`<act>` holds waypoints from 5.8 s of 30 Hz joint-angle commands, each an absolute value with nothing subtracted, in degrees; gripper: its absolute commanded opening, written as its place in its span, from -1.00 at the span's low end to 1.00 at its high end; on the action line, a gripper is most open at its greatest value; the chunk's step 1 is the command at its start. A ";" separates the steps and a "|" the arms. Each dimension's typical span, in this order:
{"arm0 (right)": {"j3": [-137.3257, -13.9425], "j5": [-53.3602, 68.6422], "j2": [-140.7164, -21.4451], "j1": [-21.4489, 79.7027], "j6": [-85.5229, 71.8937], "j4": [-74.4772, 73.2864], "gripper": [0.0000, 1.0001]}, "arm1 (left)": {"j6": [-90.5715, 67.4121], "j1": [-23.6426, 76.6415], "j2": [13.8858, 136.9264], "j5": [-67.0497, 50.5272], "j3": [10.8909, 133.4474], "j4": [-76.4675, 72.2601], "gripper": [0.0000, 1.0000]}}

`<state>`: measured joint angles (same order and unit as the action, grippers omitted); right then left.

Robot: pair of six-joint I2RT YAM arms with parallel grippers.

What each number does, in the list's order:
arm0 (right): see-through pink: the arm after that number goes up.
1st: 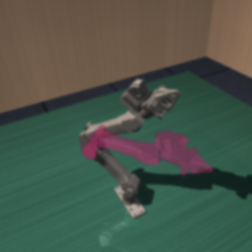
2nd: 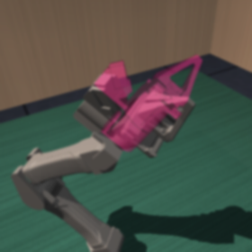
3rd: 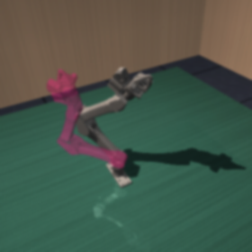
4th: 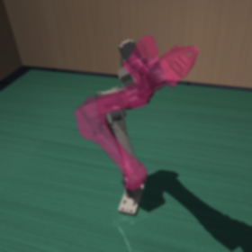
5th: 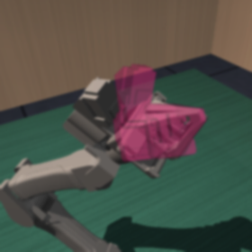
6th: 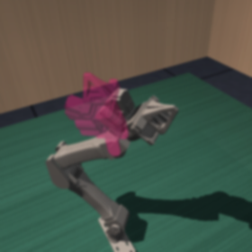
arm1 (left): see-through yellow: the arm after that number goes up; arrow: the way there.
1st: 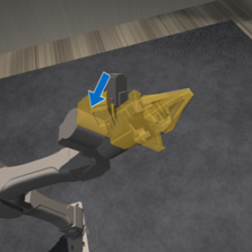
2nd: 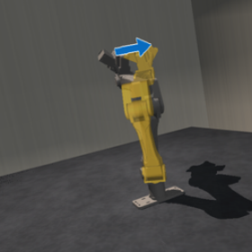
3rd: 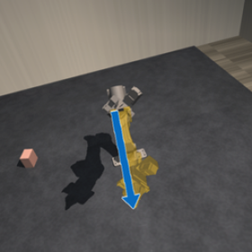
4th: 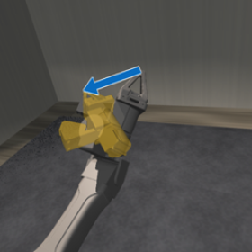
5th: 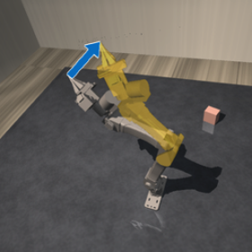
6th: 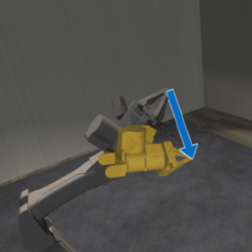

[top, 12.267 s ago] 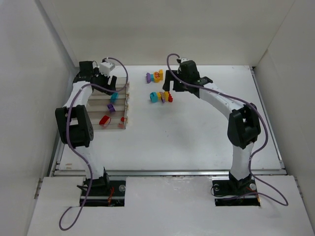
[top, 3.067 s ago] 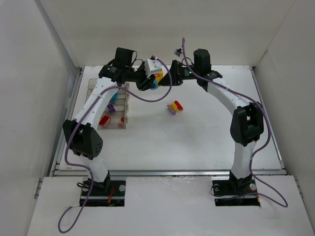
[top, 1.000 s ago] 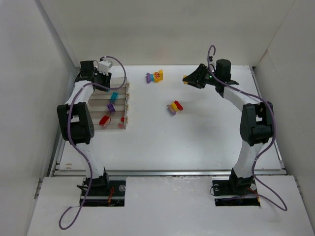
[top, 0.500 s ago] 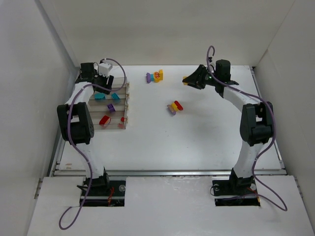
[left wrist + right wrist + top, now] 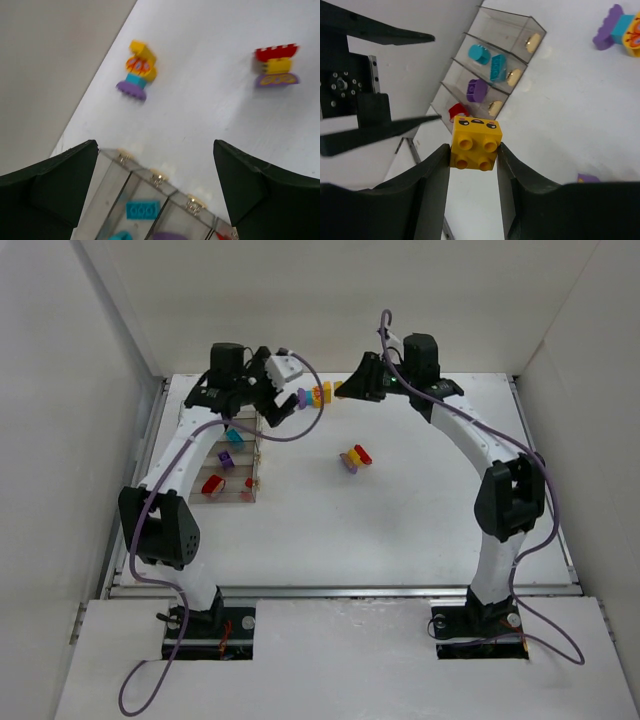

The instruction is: Sort the legos into containers by color

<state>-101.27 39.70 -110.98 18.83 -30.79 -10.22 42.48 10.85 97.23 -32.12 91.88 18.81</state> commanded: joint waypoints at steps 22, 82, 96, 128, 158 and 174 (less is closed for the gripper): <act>-105.73 49.13 -112.42 21.97 -31.73 -9.58 -1.00 | 49.97 21.62 94.93 -37.35 100.80 19.34 1.00; -105.12 49.22 -109.42 24.35 -30.59 -9.05 -1.00 | 53.26 27.69 85.08 -29.27 79.45 0.70 -0.52; -106.70 49.83 -110.04 24.35 -31.11 -9.05 0.22 | 52.73 27.69 84.55 -28.21 79.45 2.29 -1.00; -103.26 31.56 -110.74 14.59 -28.65 -19.95 0.98 | 11.97 5.81 103.23 -13.62 92.53 3.50 -1.00; -117.77 28.48 -121.56 14.06 -29.71 -27.77 0.98 | 12.13 -0.97 122.70 -5.97 102.93 2.20 0.13; -110.66 25.22 -117.33 14.06 -25.40 -30.15 0.98 | 31.19 10.01 108.46 -18.96 99.57 10.88 1.00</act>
<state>-111.79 26.37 -121.32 14.26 -27.42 -30.04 23.31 6.02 114.26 -9.69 97.36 7.09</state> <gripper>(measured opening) 0.992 0.986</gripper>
